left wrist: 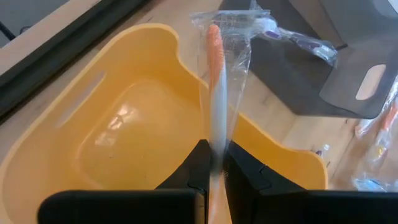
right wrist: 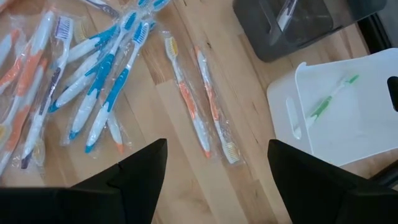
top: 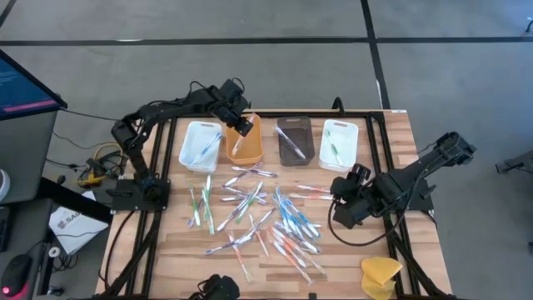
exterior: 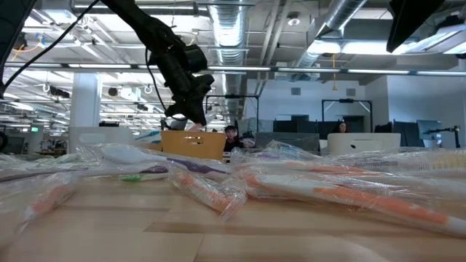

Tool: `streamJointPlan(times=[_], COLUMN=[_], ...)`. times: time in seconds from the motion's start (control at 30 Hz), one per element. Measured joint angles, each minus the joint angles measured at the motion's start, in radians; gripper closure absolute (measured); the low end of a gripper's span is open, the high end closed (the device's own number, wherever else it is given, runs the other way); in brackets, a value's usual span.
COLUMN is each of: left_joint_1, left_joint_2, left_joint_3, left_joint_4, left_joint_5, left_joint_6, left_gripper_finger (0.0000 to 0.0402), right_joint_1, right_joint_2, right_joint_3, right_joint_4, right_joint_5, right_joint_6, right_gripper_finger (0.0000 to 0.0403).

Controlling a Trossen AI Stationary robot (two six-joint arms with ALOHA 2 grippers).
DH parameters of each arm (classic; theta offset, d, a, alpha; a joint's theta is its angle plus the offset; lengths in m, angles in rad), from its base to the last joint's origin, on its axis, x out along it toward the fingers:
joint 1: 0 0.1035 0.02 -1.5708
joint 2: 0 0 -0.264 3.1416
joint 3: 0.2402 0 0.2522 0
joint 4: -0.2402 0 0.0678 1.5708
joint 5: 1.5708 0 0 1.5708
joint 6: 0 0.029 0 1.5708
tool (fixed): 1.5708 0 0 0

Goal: Pick & Place Toothbrushes
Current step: Put the orange toothbrush into the yellow bin, then put the blue toothbrush into the left white bin

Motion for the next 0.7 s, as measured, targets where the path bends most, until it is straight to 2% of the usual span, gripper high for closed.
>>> streamJointPlan(times=[0.43,0.7], left_joint_1=[-0.023,-0.022], left_joint_2=[0.030,0.030], left_joint_3=[0.000,0.000], left_joint_4=[-0.005,-0.003], left_joint_5=[0.000,0.000], left_joint_6=[-0.021,-0.026], left_gripper_finger=[0.0333,0.0279], right_joint_1=[-0.001,-0.001], right_joint_2=[0.000,0.000], right_joint_3=[0.000,0.000], right_joint_4=[0.000,0.000], right_joint_5=[0.000,-0.001], right_joint_6=[0.000,0.001], right_gripper_finger=[0.0129,0.0129])
